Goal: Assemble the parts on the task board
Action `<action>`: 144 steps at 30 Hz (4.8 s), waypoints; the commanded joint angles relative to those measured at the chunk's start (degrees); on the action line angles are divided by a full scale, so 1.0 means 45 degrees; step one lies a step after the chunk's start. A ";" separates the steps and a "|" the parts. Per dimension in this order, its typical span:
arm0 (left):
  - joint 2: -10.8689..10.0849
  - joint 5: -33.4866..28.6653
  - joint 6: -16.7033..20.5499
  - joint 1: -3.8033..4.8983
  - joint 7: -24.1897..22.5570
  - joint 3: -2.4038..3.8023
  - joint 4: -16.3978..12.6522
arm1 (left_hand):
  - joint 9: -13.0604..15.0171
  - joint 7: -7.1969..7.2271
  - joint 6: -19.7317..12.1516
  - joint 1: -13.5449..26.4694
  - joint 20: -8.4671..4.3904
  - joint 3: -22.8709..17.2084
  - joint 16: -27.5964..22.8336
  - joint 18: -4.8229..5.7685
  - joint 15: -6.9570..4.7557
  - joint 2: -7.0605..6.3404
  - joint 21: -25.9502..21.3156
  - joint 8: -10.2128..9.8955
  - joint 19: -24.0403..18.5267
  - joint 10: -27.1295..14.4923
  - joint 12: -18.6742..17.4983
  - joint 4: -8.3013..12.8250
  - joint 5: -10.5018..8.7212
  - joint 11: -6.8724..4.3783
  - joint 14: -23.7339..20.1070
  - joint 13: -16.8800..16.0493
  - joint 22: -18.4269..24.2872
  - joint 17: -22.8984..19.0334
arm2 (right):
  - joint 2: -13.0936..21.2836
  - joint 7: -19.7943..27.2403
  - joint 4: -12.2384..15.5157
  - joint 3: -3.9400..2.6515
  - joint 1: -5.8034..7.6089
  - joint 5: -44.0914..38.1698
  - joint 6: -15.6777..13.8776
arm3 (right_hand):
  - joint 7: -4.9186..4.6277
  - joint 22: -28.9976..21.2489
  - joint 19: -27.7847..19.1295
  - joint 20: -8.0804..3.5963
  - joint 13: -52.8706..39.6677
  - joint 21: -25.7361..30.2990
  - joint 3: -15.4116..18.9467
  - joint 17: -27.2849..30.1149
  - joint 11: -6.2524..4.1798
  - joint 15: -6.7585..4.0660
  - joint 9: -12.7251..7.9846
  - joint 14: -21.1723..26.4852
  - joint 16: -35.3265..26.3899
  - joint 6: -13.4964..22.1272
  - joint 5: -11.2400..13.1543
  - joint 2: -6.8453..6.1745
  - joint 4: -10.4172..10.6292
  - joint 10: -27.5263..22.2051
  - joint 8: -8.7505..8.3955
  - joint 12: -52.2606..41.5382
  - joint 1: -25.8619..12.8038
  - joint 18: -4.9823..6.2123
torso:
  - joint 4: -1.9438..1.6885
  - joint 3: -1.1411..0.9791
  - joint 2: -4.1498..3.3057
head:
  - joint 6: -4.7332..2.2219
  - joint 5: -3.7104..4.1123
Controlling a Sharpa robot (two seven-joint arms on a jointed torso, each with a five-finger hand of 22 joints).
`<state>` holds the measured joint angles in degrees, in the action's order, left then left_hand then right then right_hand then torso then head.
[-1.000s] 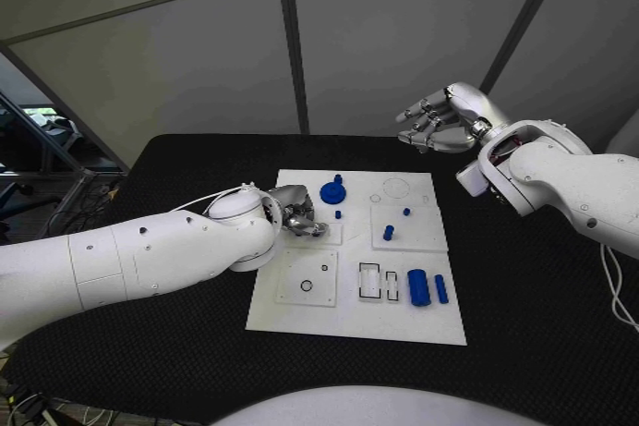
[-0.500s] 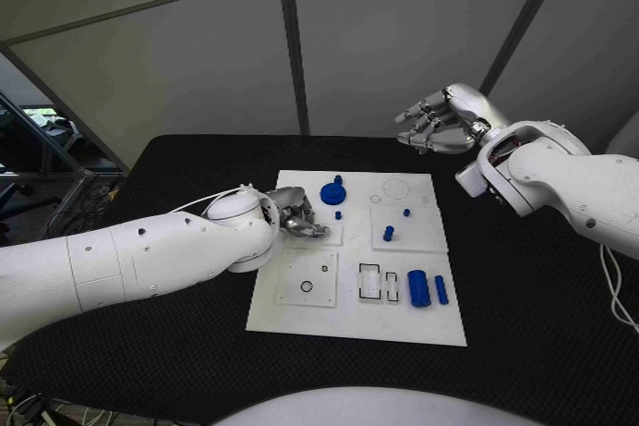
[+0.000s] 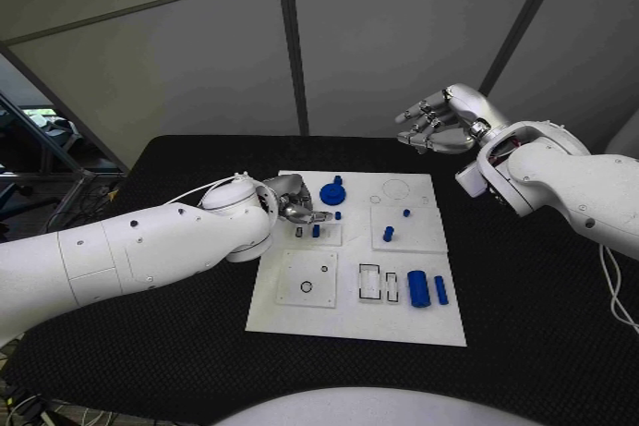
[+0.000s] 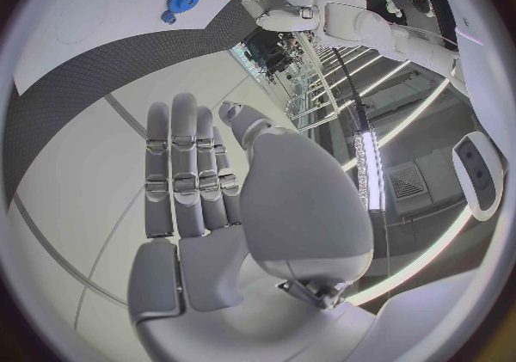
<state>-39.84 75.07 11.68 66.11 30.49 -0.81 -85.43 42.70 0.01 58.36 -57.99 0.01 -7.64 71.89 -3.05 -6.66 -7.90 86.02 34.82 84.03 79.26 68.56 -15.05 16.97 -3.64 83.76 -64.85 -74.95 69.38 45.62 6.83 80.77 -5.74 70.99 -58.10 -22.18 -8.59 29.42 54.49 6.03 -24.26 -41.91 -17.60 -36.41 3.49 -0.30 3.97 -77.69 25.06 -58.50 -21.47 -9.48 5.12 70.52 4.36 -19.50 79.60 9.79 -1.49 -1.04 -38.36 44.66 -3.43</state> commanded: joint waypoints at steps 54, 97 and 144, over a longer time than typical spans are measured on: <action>0.2023 -0.0547 -0.6161 0.1586 -0.0080 0.0764 0.5158 | -0.2042 -0.0932 -0.0896 -0.1480 0.0581 0.2807 -0.0362 -0.0133 0.0686 0.1605 -0.1999 -0.2021 -0.0075 -0.2507 -0.2777 -0.0340 -0.1758 0.0822 0.0165 0.3568 -0.0011 -0.0395 | -0.0135 0.0006 -0.0236 -0.0001 0.0021 0.0117 0.0207 | -0.0119 -0.0105 -0.0079 0.0154 0.0115 0.0243 -0.0089 -0.0003 0.0108 0.0107 -0.0010 0.0068 -0.0400 0.0105 -0.0084 0.0022 -0.0002 -0.0168 -0.0052 0.0152 -0.0052 0.0127 | 0.0049 -0.0016 -0.0040 | -0.0203 -0.0163; 0.2334 -0.1293 -0.6533 0.1498 -0.0125 0.0690 0.5232 | -0.1750 -0.0712 -0.0708 -0.3194 0.0447 0.1886 -0.0201 -0.0076 0.0525 0.2442 -0.1821 -0.1627 0.0042 -0.2265 -0.2534 -0.0002 -0.1684 0.0621 0.0258 0.3522 -0.0321 -0.0255 | -0.0261 0.0040 -0.0274 -0.0001 0.0021 0.0117 0.0328 | -0.0120 -0.0118 -0.0068 0.0159 0.0134 0.0268 -0.0111 -0.0007 0.0110 0.0108 -0.0003 0.0041 -0.0462 0.0086 -0.0091 0.0054 -0.0003 -0.0161 -0.0037 0.0161 -0.0050 0.0131 | 0.0042 -0.0020 -0.0039 | -0.0113 -0.0060; 0.1039 -0.2738 -0.4076 0.1445 -0.1081 0.0625 0.3439 | -0.0842 -0.0635 -0.0852 -0.2281 0.0316 -0.7386 -0.0039 0.0008 0.0390 0.0065 -0.1602 -0.0949 0.0244 -0.1500 -0.2441 0.3141 -0.0184 0.0479 0.0347 0.3549 -0.0875 -0.0089 | -0.0203 0.0079 -0.0312 -0.0001 0.0021 0.0116 0.0349 | -0.0102 -0.0129 -0.0035 0.0158 0.0155 0.0293 -0.0130 -0.0024 0.0095 0.0097 0.0015 -0.0027 -0.0542 -0.0004 -0.0089 0.0078 -0.0019 -0.0129 0.0013 0.0160 -0.0048 0.0139 | 0.0010 -0.0018 -0.0045 | -0.0174 -0.0159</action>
<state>-34.66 64.86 -11.58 72.60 27.70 2.00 -68.83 38.82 -3.07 54.28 -68.80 1.95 -32.30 71.45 -3.10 -4.54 -7.75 78.58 30.32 83.95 71.03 57.38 -9.12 15.87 -0.49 84.02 -48.74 -74.91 68.93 44.64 6.76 79.35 -5.71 70.97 -57.73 -20.79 -8.99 28.93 54.07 6.45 -23.61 -40.97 -17.91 -36.44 3.89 -0.10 3.97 -77.49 22.96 -58.09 -21.64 -9.48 5.13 70.12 4.38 -19.01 79.61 9.79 -1.42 -1.10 -38.53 43.80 -4.12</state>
